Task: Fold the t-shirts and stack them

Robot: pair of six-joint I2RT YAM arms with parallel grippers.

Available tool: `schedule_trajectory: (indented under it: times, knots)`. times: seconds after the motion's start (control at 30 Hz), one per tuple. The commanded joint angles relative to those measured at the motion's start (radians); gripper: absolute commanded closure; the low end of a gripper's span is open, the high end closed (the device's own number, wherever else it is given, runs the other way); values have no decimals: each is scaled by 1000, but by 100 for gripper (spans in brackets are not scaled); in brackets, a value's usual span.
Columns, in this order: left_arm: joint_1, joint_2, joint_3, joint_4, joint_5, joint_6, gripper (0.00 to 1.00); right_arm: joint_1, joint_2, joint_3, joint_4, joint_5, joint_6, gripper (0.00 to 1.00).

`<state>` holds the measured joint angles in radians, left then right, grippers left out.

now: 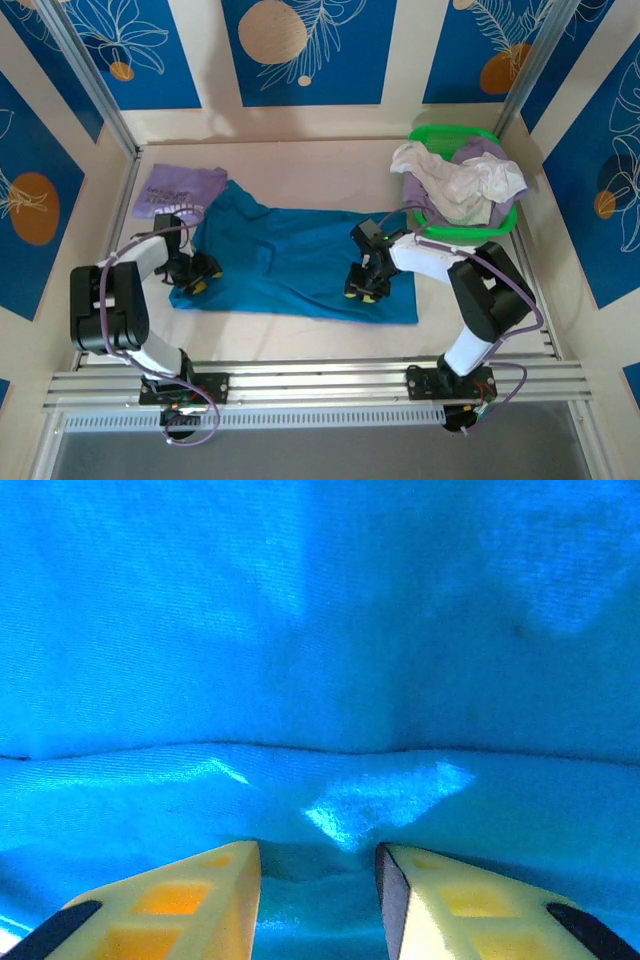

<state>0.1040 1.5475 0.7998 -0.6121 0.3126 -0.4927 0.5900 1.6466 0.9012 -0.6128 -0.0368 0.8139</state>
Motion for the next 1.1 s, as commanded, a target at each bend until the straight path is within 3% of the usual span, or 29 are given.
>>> schedule_trajectory:
  times: [0.0, 0.17, 0.37, 0.6, 0.83, 1.07]
  knots:
    - [-10, -18, -70, -73, -31, -18, 48, 11, -14, -62, -76, 2, 6, 61]
    - [-12, -105, -66, -109, 1, -23, 48, 5, -105, -76, -94, -17, -11, 61]
    - [-28, -176, 60, -170, 12, -47, 48, 11, -182, -4, -143, -19, -14, 61]
    - [-56, -58, 120, -93, 52, -75, 48, -6, -64, 75, -98, -53, -32, 61]
    - [-72, 39, 43, 26, 84, -106, 48, -6, 38, 75, -55, -84, -27, 61]
    - [-73, 32, -63, 60, 53, -107, 47, 4, 56, 24, -54, -77, -21, 61]
